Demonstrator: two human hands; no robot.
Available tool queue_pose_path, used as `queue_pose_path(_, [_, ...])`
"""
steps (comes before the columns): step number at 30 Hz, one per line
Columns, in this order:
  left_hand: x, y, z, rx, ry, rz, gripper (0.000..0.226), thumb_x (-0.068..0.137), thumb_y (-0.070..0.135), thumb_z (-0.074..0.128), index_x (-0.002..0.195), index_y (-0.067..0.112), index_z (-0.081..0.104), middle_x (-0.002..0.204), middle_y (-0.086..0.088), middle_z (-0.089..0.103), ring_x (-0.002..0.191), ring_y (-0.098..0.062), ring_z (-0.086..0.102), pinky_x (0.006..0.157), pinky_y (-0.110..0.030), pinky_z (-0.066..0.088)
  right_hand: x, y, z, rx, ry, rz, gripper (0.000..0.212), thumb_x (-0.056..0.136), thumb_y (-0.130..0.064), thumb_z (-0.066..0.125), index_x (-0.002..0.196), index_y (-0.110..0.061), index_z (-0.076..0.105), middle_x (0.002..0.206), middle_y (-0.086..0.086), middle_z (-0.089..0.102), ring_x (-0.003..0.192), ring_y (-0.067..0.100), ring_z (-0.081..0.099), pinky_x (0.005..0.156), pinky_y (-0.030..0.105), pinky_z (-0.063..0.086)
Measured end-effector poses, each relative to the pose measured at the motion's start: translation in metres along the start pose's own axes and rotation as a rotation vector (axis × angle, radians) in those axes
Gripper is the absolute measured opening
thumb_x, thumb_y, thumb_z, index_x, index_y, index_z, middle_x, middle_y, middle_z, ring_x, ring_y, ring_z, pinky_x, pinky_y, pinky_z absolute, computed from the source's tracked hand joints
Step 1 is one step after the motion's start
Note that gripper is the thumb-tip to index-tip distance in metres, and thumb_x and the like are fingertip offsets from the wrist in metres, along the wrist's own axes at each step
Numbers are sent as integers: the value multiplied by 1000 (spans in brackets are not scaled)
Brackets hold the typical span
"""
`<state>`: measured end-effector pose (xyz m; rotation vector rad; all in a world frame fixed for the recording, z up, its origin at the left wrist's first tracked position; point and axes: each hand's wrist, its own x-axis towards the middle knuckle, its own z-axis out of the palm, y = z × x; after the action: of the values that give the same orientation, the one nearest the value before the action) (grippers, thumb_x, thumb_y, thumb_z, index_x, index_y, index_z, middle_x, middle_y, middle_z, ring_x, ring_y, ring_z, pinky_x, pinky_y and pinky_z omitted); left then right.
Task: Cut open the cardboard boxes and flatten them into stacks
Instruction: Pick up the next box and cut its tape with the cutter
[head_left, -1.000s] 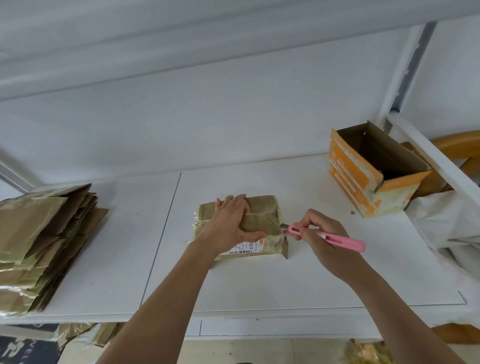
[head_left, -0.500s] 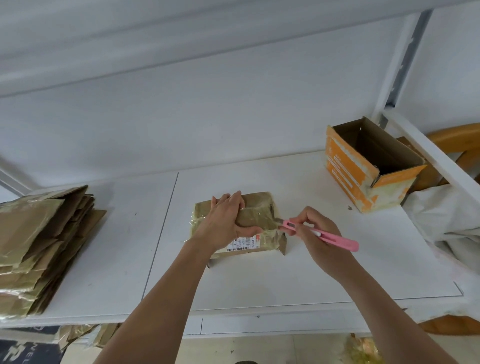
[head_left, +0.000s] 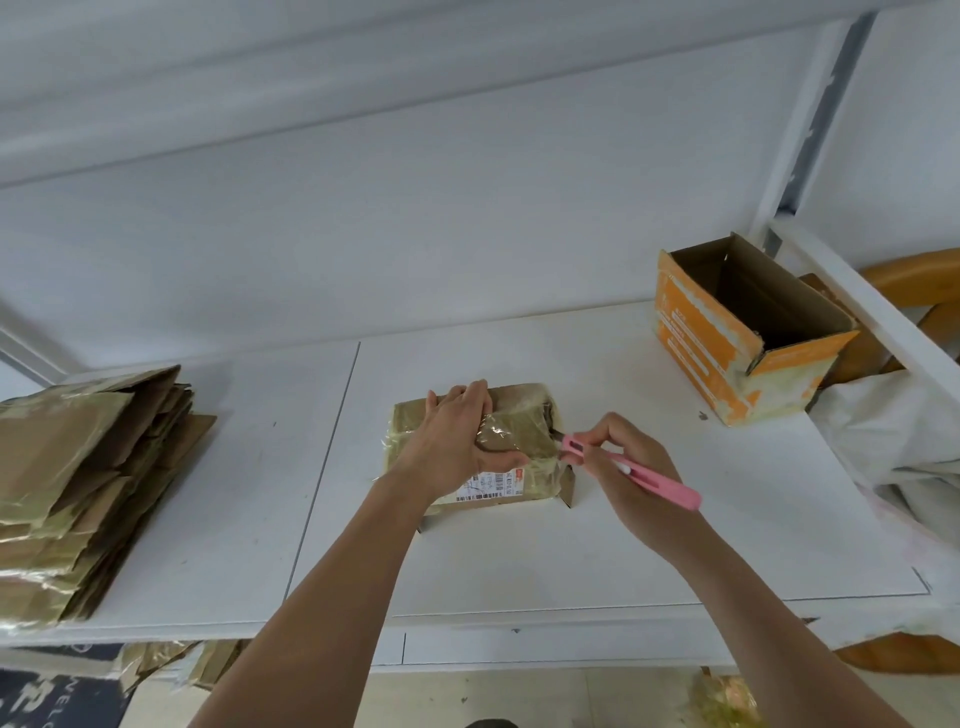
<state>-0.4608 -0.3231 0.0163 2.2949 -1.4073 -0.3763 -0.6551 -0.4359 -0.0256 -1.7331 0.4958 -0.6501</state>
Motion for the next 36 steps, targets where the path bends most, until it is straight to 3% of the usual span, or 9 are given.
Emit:
queue_pose_path(4, [-2, -3, 0, -17, -27, 59, 53, 75, 47, 79, 89, 18, 37, 85, 13, 43, 100, -20, 47, 117, -51, 16, -2, -7, -17, 22, -21, -14, 14, 91, -10, 56, 79, -3, 56, 84, 6, 71, 89, 16, 72, 80, 50, 53])
queue_pose_path(7, [-2, -4, -1, -14, -97, 91, 46, 77, 46, 77, 99, 19, 48, 124, 5, 53, 145, -32, 23, 120, -55, 2, 11, -7, -24, 82, 106, -82, 18, 87, -22, 57, 81, -5, 57, 86, 11, 71, 90, 26, 72, 83, 54, 56])
queue_pose_path(9, [0, -3, -2, 51, -146, 133, 50, 76, 46, 78, 111, 20, 53, 154, -8, 34, 151, -28, 7, 120, -53, -3, 26, -6, -18, 49, 165, -114, 13, 93, -17, 56, 87, -6, 56, 95, 4, 72, 94, 23, 71, 82, 52, 57])
queue_pose_path(13, [2, -2, -11, 135, -177, 198, 53, 78, 39, 79, 126, 25, 59, 162, -5, 18, 152, -24, 0, 121, -49, -4, 44, -5, 6, -32, 128, -123, 7, 100, -12, 53, 94, -8, 56, 94, 9, 67, 87, 30, 66, 73, 49, 55])
queue_pose_path(18, [-5, -17, -31, 158, -199, 60, 60, 88, 9, 67, 134, 44, 51, 159, 10, 20, 150, -11, 0, 120, -54, -4, 32, 4, 20, -139, 133, -217, 10, 98, -6, 55, 89, -5, 53, 72, -3, 58, 57, 7, 53, 52, 15, 36])
queue_pose_path(21, [-15, -27, -23, -142, -226, -127, 69, 87, -6, 52, 133, 45, 51, 161, 14, 7, 149, -9, 5, 120, -44, 17, 21, 11, 25, -116, 109, -191, 10, 98, -9, 55, 88, -12, 53, 86, 0, 68, 73, 15, 68, 58, 31, 52])
queue_pose_path(25, [-18, -29, -8, -320, -200, -161, 75, 84, -9, 46, 137, 44, 46, 156, 26, -1, 143, -13, 24, 100, -31, 47, 28, -5, 26, -47, 211, -257, 19, 93, -26, 53, 86, -8, 55, 79, 15, 66, 71, 33, 66, 60, 49, 51])
queue_pose_path(31, [-11, -25, -15, -233, -201, -149, 71, 80, -6, 51, 135, 40, 48, 147, 24, 10, 124, -13, 43, 84, -25, 53, 45, -21, 35, 122, 13, -132, 32, 83, -32, 57, 80, 0, 56, 75, 15, 65, 70, 50, 56, 61, 62, 45])
queue_pose_path(36, [-8, -22, -21, -134, -207, -126, 60, 77, -3, 56, 117, 40, 47, 131, 15, 18, 103, -17, 55, 61, -22, 52, 46, -22, 41, 37, -58, -108, 29, 79, -37, 58, 73, -8, 55, 76, 7, 67, 80, 48, 60, 62, 54, 48])
